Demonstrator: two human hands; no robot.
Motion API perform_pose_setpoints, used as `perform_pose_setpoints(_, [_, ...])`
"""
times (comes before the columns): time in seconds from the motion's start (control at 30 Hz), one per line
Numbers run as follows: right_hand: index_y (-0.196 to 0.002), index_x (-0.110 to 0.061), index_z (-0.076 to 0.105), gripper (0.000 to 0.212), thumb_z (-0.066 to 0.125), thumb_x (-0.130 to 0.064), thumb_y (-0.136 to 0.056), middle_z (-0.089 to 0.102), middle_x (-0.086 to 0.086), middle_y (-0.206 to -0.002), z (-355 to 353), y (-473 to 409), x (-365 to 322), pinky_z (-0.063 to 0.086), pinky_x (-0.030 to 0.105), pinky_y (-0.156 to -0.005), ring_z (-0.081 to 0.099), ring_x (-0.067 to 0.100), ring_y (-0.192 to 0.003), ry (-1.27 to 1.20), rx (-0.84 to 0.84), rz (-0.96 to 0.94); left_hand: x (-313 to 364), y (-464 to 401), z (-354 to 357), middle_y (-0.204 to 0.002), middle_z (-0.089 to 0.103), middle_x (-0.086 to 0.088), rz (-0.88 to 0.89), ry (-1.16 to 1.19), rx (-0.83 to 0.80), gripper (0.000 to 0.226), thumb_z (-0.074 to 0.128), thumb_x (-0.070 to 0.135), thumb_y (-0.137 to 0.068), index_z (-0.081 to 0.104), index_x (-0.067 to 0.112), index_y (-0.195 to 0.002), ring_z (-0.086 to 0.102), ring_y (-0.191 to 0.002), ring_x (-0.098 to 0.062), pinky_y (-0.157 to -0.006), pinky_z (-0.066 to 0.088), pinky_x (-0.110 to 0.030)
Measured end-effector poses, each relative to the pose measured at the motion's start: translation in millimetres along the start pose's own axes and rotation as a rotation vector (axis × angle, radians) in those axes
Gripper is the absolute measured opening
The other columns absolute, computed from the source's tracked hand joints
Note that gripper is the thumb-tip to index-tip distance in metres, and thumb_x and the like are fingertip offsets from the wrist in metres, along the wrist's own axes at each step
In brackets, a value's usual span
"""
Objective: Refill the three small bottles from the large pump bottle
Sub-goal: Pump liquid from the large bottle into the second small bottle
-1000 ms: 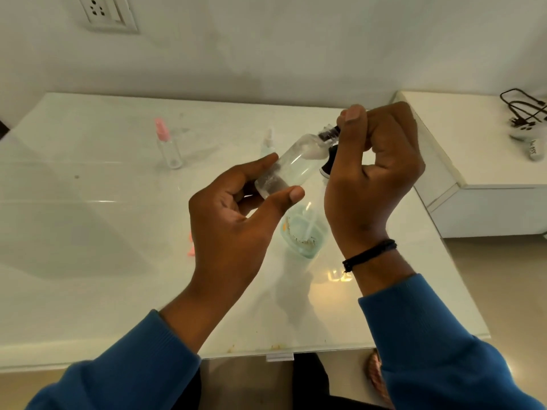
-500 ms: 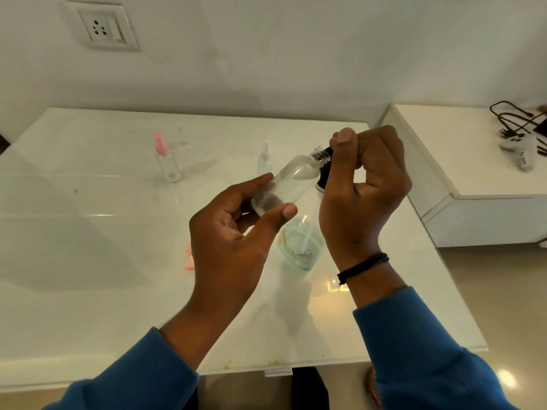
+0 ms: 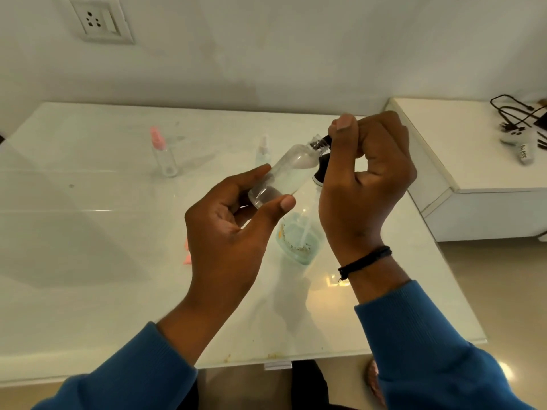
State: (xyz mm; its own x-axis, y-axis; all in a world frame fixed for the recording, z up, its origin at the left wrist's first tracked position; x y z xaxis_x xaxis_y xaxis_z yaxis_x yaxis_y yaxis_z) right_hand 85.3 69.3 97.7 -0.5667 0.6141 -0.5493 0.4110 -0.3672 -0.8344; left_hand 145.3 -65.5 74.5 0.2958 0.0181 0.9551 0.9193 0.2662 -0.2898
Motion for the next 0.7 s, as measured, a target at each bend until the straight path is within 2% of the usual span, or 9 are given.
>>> perform_pose_setpoints(0.13, [-0.063,-0.001,0.057,0.035,0.059,-0.006,-0.098,0.051,0.001,-0.071,0.7,5.6,2.7,0.041,0.054,-0.058,0.048,0.032,-0.065,-0.022,0.0,0.006,-1.0,0.6,-0.1,-0.106,0.076,0.006,-0.01,0.0,0.008,0.039,0.083,0.017,-0.078,0.072,0.018,-0.115,0.073,-0.099,-0.01,-0.083,0.058,-0.018])
perform_pose_setpoints(0.3, [-0.062,0.004,0.057,0.038,0.059,-0.009,-0.098,0.053,0.01,-0.066,0.2,-0.7,2.1,0.039,0.052,-0.06,0.046,0.033,-0.064,0.005,0.003,0.001,-1.3,-0.2,0.1,-0.107,0.076,0.005,-0.005,-0.01,0.003,0.04,0.083,0.015,-0.08,0.072,0.013,-0.118,0.073,-0.1,-0.013,-0.084,0.058,-0.02])
perform_pose_setpoints(0.47, [-0.064,0.0,0.057,0.035,0.059,-0.006,-0.098,0.051,0.001,-0.07,0.1,4.7,4.5,0.041,0.053,-0.059,0.048,0.033,-0.065,-0.025,-0.001,0.015,-1.5,0.6,0.5,-0.107,0.076,0.005,-0.01,-0.014,0.005,0.039,0.082,0.017,-0.079,0.071,0.017,-0.116,0.073,-0.1,-0.012,-0.084,0.058,-0.019])
perform_pose_setpoints(0.53, [-0.064,0.0,0.059,0.036,0.059,-0.008,-0.098,0.053,0.004,-0.069,-0.3,3.8,4.2,0.041,0.053,-0.06,0.048,0.033,-0.067,-0.012,-0.007,0.025,-0.4,1.1,0.6,-0.106,0.076,0.007,-0.013,-0.013,0.005,0.039,0.082,0.019,-0.078,0.071,0.019,-0.115,0.073,-0.099,-0.01,-0.082,0.057,-0.016])
perform_pose_setpoints(0.7, [-0.062,0.003,0.057,0.038,0.058,-0.008,-0.098,0.051,0.006,-0.067,0.4,0.3,0.4,0.04,0.051,-0.06,0.046,0.032,-0.065,-0.007,-0.003,0.009,-2.4,0.2,-0.7,-0.109,0.076,0.002,0.009,-0.024,-0.003,0.04,0.082,0.016,-0.081,0.072,0.011,-0.119,0.073,-0.101,-0.014,-0.085,0.058,-0.02])
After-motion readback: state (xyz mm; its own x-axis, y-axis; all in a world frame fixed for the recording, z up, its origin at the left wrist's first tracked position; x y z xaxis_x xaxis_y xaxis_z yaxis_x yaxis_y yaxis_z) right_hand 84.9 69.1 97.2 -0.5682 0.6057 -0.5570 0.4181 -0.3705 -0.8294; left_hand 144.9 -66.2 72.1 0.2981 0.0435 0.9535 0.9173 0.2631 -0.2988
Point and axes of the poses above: each hand's wrist, its own y-axis away from the middle knuckle, its own z-axis out of the palm, x = y × z, the point moved 1 cm from there along -y, towards the middle knuckle
